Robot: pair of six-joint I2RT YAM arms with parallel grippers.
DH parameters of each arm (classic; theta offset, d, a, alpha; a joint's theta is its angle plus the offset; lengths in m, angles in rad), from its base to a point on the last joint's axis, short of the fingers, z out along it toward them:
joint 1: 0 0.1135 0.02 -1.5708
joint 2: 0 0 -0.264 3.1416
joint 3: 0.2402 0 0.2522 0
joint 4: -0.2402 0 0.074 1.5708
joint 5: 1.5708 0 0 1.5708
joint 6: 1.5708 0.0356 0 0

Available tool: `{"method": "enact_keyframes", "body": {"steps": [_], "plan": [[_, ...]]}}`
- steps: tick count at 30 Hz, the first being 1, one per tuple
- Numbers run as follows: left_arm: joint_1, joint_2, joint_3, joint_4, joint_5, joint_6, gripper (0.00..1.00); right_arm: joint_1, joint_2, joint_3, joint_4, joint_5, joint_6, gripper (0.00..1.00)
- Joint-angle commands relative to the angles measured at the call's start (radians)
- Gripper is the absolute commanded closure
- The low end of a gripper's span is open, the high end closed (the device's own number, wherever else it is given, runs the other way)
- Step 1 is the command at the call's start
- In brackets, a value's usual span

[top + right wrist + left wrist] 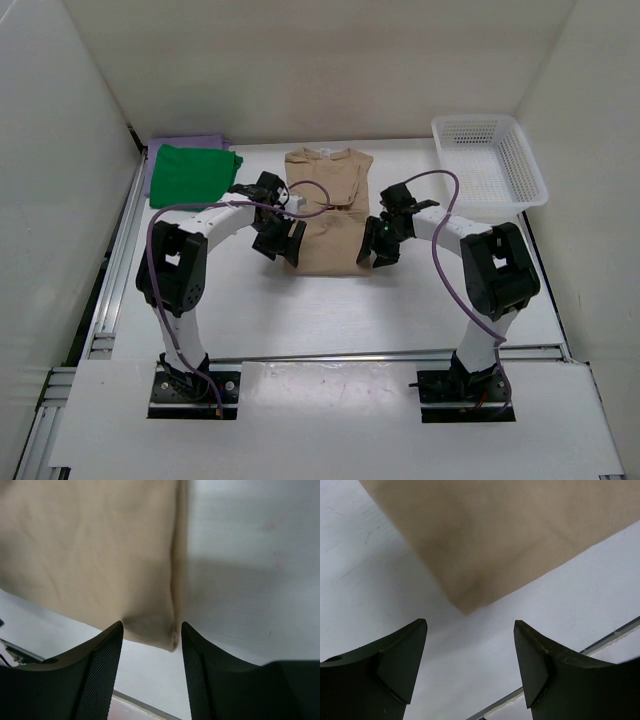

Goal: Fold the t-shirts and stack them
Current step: Grab one side of the 2/3 rectangular tshirt with both arms

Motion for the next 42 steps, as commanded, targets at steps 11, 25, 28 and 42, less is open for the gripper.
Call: {"method": "enact_keyframes", "body": {"steps": [11, 25, 28, 42], "plan": [[0.022, 0.082, 0.016, 0.039, 0.085, 0.003, 0.3, -0.003, -0.068, -0.112, 0.047, -0.1, 0.04, 0.41], [0.013, 0.13, 0.051, 0.048, 0.148, 0.003, 0.67, -0.039, -0.008, -0.141, 0.122, -0.134, 0.07, 0.69], [0.013, 0.13, 0.06, 0.048, 0.138, 0.003, 0.81, -0.059, 0.001, -0.141, 0.145, -0.159, 0.079, 0.91], [-0.09, -0.295, -0.2, -0.121, -0.049, 0.003, 0.9, 0.059, -0.41, -0.337, -0.028, -0.099, 0.088, 1.0]]}}
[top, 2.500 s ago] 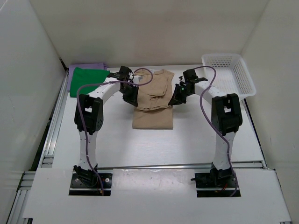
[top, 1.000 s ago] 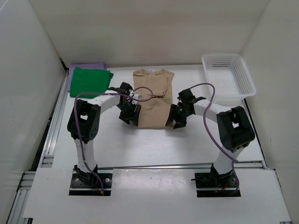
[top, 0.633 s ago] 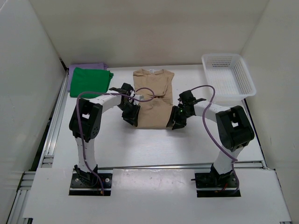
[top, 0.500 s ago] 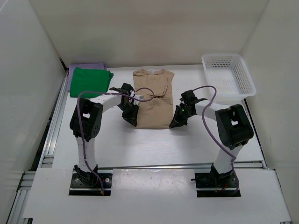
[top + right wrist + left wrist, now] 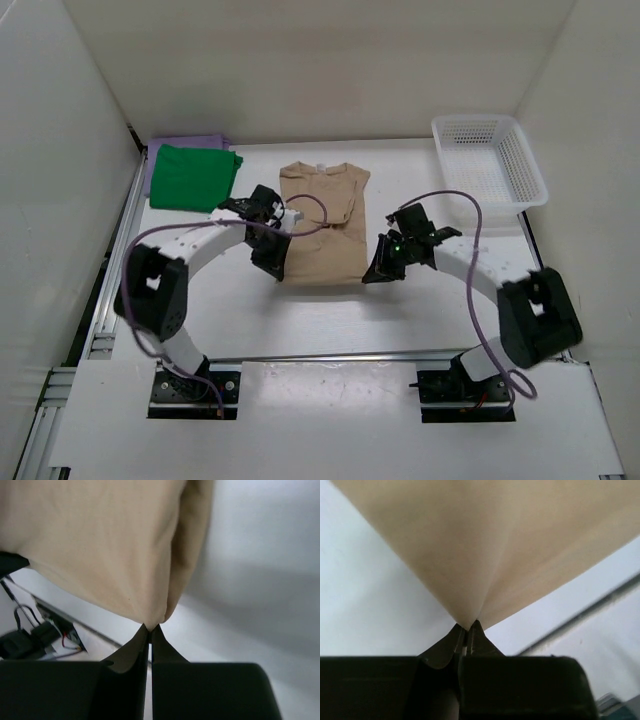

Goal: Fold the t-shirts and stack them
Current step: Grab one side of the 2/3 rectangular tshirt with both arms, then fold the long partially folded tshirt into a neat square

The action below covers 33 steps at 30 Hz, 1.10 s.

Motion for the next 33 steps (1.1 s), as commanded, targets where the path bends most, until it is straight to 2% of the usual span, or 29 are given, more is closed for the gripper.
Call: {"method": "enact_keyframes", "body": {"steps": [1, 5, 10, 13, 16, 20, 28, 33], "plan": [[-0.107, -0.203, -0.05, -0.142, -0.096, 0.009, 0.9, 0.084, -0.171, -0.069, -0.138, 0.061, 0.015, 1.0], [-0.183, -0.298, -0.051, -0.345, -0.138, 0.009, 0.9, 0.19, -0.349, -0.146, -0.213, 0.098, 0.102, 1.0], [-0.183, -0.373, 0.011, -0.547, -0.103, 0.009, 0.9, 0.374, -0.531, -0.158, -0.328, 0.16, 0.267, 1.0], [-0.183, -0.438, 0.0, -0.58, -0.077, 0.009, 0.9, 0.474, -0.57, -0.102, -0.399, 0.19, 0.334, 1.0], [-0.183, -0.484, -0.009, -0.58, -0.095, 0.009, 0.9, 0.523, -0.57, -0.011, -0.466, 0.232, 0.354, 1.0], [-0.161, -0.475, 0.044, -0.58, -0.057, 0.009, 0.9, 0.507, -0.543, 0.072, -0.488, 0.261, 0.317, 1.0], [0.028, -0.325, 0.219, -0.58, 0.015, 0.009, 0.9, 0.255, -0.343, 0.242, -0.497, 0.152, 0.115, 1.0], [0.092, -0.197, 0.288, -0.549, 0.048, 0.009, 0.9, 0.128, -0.167, 0.336, -0.488, 0.106, -0.01, 1.0]]}}
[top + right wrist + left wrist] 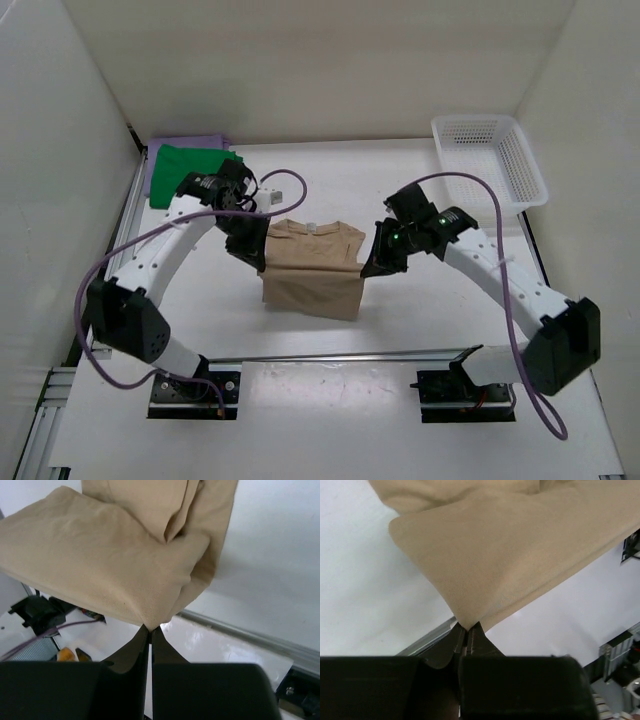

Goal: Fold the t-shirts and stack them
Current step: Fold the long partially folded tshirt into a neat square

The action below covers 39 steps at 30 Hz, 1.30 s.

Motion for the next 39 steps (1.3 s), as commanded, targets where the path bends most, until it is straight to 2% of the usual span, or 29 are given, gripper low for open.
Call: {"method": "enact_keyframes", "body": {"steps": [1, 4, 12, 18, 27, 34, 37, 39], "plan": [[0.041, 0.074, 0.057, -0.055, 0.017, 0.008, 0.9, -0.072, 0.076, 0.09, -0.036, -0.043, -0.129, 1.0], [0.041, 0.119, 0.083, -0.021, 0.052, 0.008, 0.9, -0.106, 0.151, 0.142, -0.036, -0.054, -0.152, 1.0], [0.09, 0.235, 0.138, -0.01, 0.176, 0.008, 0.9, -0.14, 0.205, 0.142, 0.0, -0.08, -0.141, 1.0], [0.176, 0.329, 0.227, 0.008, 0.198, 0.008, 0.9, -0.178, 0.3, 0.187, 0.075, -0.08, -0.132, 1.0], [0.205, 0.456, 0.298, 0.069, 0.208, 0.008, 0.9, -0.198, 0.555, 0.391, 0.118, -0.085, -0.123, 1.0], [0.236, 0.553, 0.342, 0.163, 0.195, 0.008, 0.9, -0.23, 0.636, 0.422, 0.141, -0.031, -0.063, 1.0], [0.245, 0.6, 0.387, 0.223, 0.207, 0.008, 0.83, -0.241, 0.659, 0.422, 0.167, 0.012, -0.043, 1.0], [0.256, 0.631, 0.421, 0.255, 0.216, 0.008, 0.77, -0.253, 0.669, 0.422, 0.193, 0.035, -0.019, 0.91]]}}
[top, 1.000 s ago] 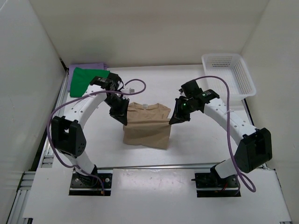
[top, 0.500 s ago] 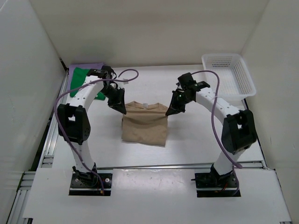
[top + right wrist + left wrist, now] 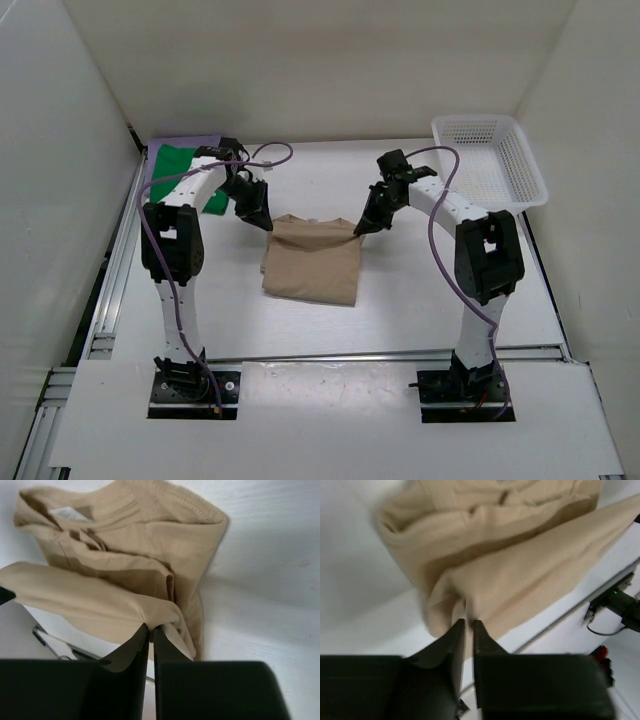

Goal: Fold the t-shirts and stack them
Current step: Fold the long partially folded tshirt into a neat square

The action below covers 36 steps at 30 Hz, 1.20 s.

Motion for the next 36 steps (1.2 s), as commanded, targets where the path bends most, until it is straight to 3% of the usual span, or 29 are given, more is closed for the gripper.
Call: {"method": "enact_keyframes", "body": {"steps": [1, 4, 6, 8, 11, 14, 16, 20, 24, 32, 34, 36], "plan": [[0.026, 0.035, 0.1, 0.094, 0.014, 0.009, 0.73, -0.038, 0.023, 0.039, 0.042, 0.091, 0.028, 0.83], [0.035, 0.095, 0.153, 0.115, -0.005, 0.009, 0.61, -0.056, 0.055, 0.051, 0.103, 0.091, 0.052, 0.58], [0.049, 0.106, 0.208, 0.126, -0.039, 0.009, 0.52, -0.067, 0.091, 0.099, 0.112, 0.106, 0.052, 0.54], [0.061, 0.095, 0.231, 0.145, -0.114, 0.009, 0.52, -0.076, 0.104, 0.149, 0.112, 0.129, 0.01, 0.54], [0.032, -0.022, 0.159, 0.171, -0.194, 0.009, 0.52, -0.063, 0.037, 0.111, 0.112, 0.129, -0.046, 0.63], [-0.084, -0.144, 0.028, 0.223, -0.288, 0.009, 0.52, -0.017, -0.072, -0.025, 0.103, 0.152, -0.049, 0.86], [-0.129, -0.16, -0.011, 0.223, -0.288, 0.009, 0.52, 0.019, -0.138, -0.091, 0.121, 0.161, -0.02, 0.91], [-0.184, -0.123, -0.05, 0.232, -0.222, 0.009, 0.52, 0.053, -0.111, -0.168, 0.178, 0.095, 0.012, 0.96], [-0.186, 0.019, 0.019, 0.221, -0.279, 0.009, 0.55, 0.053, 0.052, -0.061, 0.178, 0.083, 0.012, 0.99], [-0.157, 0.066, 0.039, 0.272, -0.323, 0.009, 0.51, 0.034, 0.25, 0.161, 0.137, 0.071, 0.023, 1.0], [-0.148, 0.029, 0.048, 0.283, -0.323, 0.009, 0.44, 0.034, 0.259, 0.185, 0.137, 0.062, 0.011, 1.0], [-0.148, -0.014, 0.021, 0.329, -0.323, 0.009, 0.34, 0.034, 0.22, 0.185, 0.137, 0.052, -0.009, 0.93]]}}
